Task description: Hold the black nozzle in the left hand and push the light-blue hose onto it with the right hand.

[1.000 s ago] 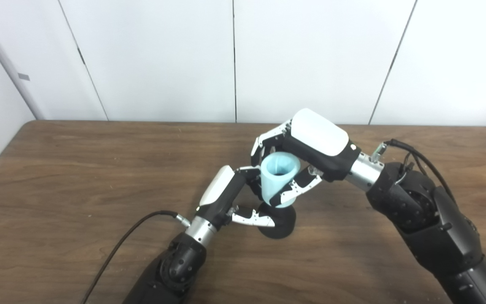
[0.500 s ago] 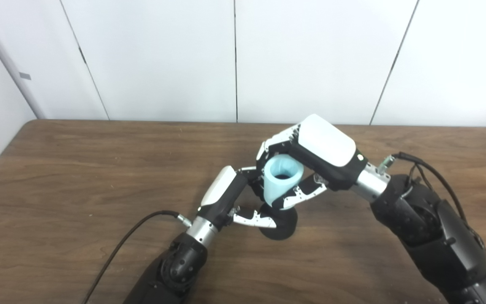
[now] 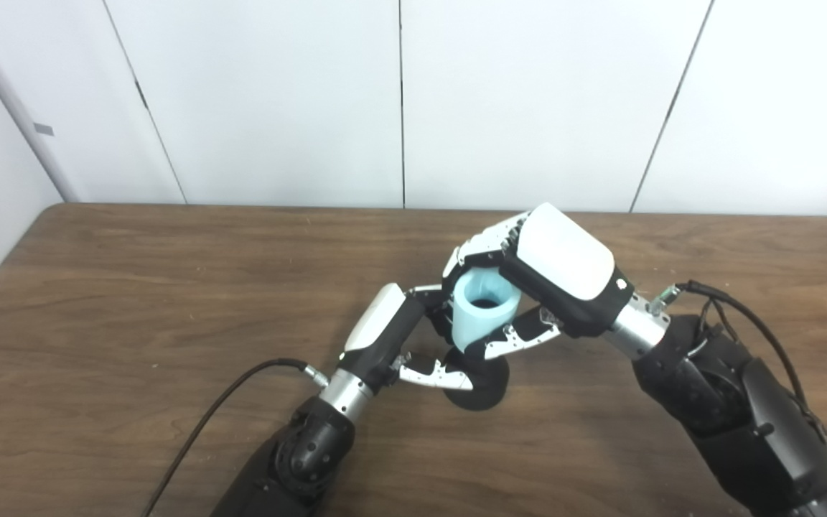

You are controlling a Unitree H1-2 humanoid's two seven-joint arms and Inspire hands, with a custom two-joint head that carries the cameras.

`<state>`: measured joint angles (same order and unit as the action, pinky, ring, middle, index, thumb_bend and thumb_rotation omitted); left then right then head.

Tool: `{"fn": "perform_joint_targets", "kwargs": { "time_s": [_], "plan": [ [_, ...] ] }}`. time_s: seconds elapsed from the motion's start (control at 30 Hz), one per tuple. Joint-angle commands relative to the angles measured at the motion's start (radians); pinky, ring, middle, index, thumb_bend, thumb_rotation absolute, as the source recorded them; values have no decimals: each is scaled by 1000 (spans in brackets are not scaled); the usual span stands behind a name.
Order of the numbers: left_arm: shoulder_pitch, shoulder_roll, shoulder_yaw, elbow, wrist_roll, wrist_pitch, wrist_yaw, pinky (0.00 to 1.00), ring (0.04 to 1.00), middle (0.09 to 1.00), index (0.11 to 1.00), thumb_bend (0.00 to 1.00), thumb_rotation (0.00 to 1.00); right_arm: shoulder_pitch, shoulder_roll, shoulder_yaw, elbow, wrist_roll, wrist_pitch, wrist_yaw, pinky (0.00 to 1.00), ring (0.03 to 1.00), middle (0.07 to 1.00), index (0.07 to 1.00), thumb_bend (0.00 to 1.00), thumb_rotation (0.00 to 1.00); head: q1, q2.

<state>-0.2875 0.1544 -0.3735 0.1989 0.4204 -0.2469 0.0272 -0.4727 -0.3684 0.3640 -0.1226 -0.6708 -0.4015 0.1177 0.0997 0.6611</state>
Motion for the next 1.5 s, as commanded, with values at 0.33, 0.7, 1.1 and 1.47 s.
{"fn": "perform_joint_targets", "kwargs": {
  "time_s": [0.33, 0.7, 1.1, 1.47],
  "plan": [
    [64, 16, -29, 39, 46, 43, -47, 425, 379, 351, 472, 518, 81, -10, -2, 19, 71, 43, 49, 99, 342, 402, 454, 511, 526, 0, 4, 5],
    [60, 15, -29, 42, 44, 43, -49, 429, 381, 351, 472, 518, 81, -12, 20, 17, 85, 104, 144, 157, 322, 396, 446, 517, 524, 0, 5, 6],
    [62, 14, -29, 38, 43, 47, -50, 417, 383, 351, 472, 518, 80, -2, 30, 20, 41, 135, 194, 190, 302, 385, 453, 512, 525, 0, 6, 7],
    [59, 12, -29, 45, 43, 40, -44, 407, 377, 349, 472, 518, 80, 33, 20, 6, 53, 87, 19, 63, 351, 422, 468, 500, 526, 0, 6, 5]
  ]
}}
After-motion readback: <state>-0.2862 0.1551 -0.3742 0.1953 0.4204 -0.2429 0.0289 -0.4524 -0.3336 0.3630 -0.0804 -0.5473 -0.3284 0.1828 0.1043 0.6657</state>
